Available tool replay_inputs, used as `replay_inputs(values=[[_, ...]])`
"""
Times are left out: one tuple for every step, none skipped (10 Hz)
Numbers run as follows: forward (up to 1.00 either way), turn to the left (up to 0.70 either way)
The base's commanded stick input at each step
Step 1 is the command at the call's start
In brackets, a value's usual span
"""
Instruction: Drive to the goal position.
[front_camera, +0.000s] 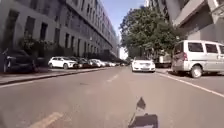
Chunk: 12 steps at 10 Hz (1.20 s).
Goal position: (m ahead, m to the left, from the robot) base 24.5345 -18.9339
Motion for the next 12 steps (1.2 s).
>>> replay_inputs(values=[[0.7, 0.0], [0.7, 0.0], [0.7, 0.0], [0.7, 0.0], [0.7, 0.0], [0.7, 0.0], [0.7, 0.0], [0.7, 0.0], [0.7, 0.0], [0.7, 0.0], [0.7, 0.0], [0.7, 0.0]])
